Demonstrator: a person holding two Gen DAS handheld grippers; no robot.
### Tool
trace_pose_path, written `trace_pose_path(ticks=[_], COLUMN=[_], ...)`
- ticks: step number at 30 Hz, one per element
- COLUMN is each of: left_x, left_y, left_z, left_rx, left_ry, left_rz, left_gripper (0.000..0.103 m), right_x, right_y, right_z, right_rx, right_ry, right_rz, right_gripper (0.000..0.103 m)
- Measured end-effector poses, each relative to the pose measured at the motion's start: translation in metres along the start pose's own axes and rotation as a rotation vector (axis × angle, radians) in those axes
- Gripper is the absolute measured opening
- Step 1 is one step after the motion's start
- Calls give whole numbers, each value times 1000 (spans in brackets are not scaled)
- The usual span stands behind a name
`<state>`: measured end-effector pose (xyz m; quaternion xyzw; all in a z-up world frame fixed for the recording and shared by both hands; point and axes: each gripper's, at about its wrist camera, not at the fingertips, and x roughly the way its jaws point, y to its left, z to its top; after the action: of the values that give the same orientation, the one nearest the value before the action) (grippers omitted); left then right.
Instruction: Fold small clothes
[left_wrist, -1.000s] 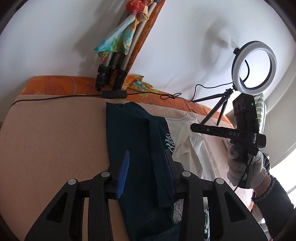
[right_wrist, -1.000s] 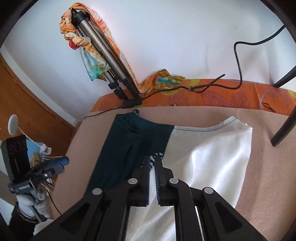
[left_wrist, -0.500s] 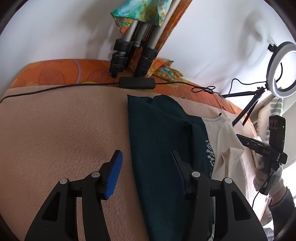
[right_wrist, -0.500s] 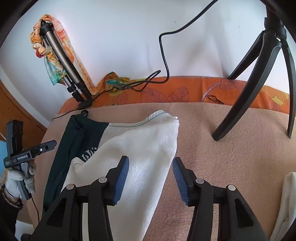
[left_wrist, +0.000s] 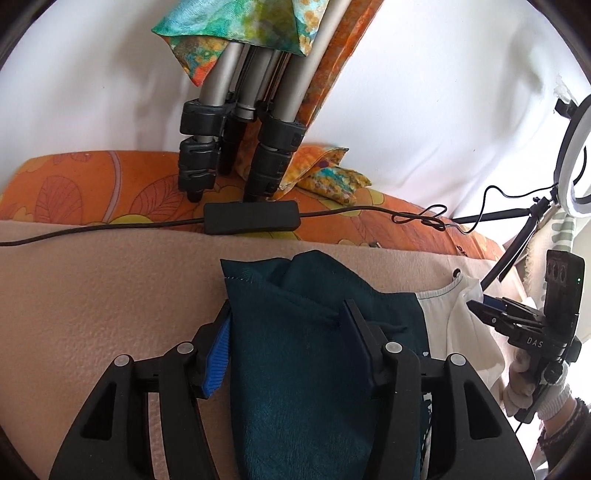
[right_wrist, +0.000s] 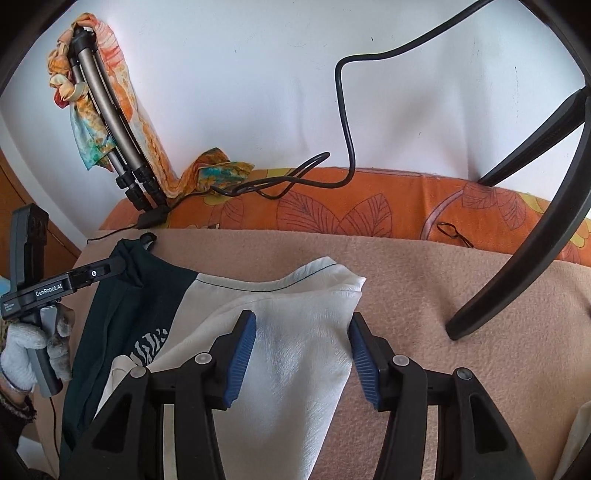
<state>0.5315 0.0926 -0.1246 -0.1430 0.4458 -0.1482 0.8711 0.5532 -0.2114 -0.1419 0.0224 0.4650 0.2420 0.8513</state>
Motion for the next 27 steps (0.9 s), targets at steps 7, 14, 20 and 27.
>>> trace_pose_path(ticks=[7, 14, 20, 27], left_x=[5, -24, -65, -113], left_y=[-4, -24, -35, -53], left_z=[2, 1, -4, -24], left_rx=[10, 53, 75, 144], left_ry=[5, -27, -56, -78], left_rz=[-5, -72, -108, -114], left_gripper=[3, 2, 2, 2], right_x=[2, -28, -68, -122], right_y=[6, 9, 18, 42], right_z=[2, 6, 7, -21], right_rx=[0, 16, -27, -84], right_ry=[-3, -41, -75, -102], right_rz=[38, 101, 117, 130], right_gripper=[8, 2, 2, 2])
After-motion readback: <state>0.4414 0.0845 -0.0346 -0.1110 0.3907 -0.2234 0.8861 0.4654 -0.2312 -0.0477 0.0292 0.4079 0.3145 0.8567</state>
